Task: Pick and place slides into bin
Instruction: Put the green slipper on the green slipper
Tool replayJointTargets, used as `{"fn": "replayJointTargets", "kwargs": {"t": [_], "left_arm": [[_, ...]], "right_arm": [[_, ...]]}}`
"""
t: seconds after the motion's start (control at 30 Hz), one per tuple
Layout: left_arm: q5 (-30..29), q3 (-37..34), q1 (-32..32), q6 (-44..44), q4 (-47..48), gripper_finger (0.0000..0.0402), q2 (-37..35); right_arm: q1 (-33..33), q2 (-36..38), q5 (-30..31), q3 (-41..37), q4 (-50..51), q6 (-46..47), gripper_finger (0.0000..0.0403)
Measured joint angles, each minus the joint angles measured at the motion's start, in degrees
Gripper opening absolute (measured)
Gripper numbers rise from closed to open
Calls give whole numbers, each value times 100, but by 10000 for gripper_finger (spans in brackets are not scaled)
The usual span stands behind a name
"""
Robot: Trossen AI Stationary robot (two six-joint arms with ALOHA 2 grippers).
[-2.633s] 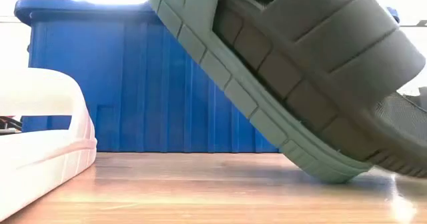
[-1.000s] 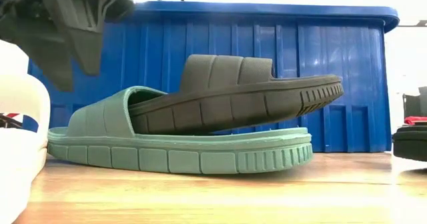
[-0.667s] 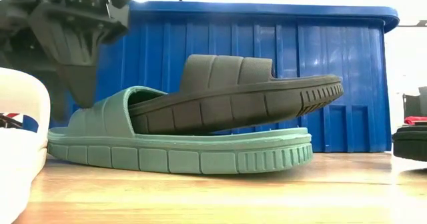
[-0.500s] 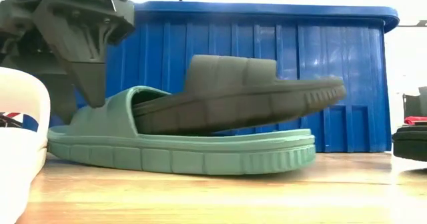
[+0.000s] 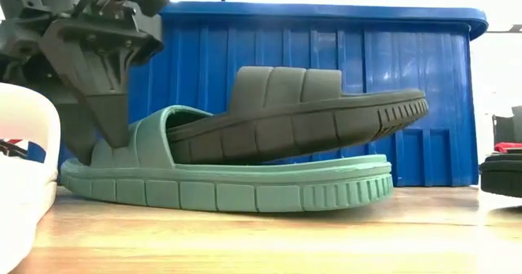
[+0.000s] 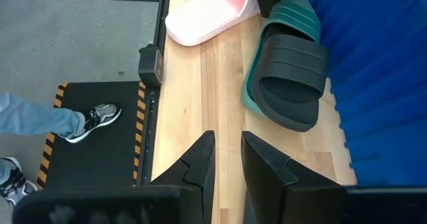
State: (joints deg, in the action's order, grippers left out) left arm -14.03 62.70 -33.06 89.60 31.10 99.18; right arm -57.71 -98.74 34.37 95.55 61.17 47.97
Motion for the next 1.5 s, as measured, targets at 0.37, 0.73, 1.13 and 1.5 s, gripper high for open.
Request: {"fn": "replayJointTargets", "kwargs": {"t": [0.37, 0.73, 1.13, 1.5], "left_arm": [[-279, -85, -3, 4, -215, 113, 1], [-370, -85, -7, -188, -543, 16, 2], [-340, 261, -100, -463, -665, 0, 9], [-184, 1260, -118, -937, -275, 0, -25]], "right_arm": [[0, 0, 16, -38, -36, 9, 61], [0, 0, -37, -313, -189, 302, 58], [-2, 0, -48, -313, -201, 249, 57], [-2, 2, -48, -313, -195, 163, 59]]}}
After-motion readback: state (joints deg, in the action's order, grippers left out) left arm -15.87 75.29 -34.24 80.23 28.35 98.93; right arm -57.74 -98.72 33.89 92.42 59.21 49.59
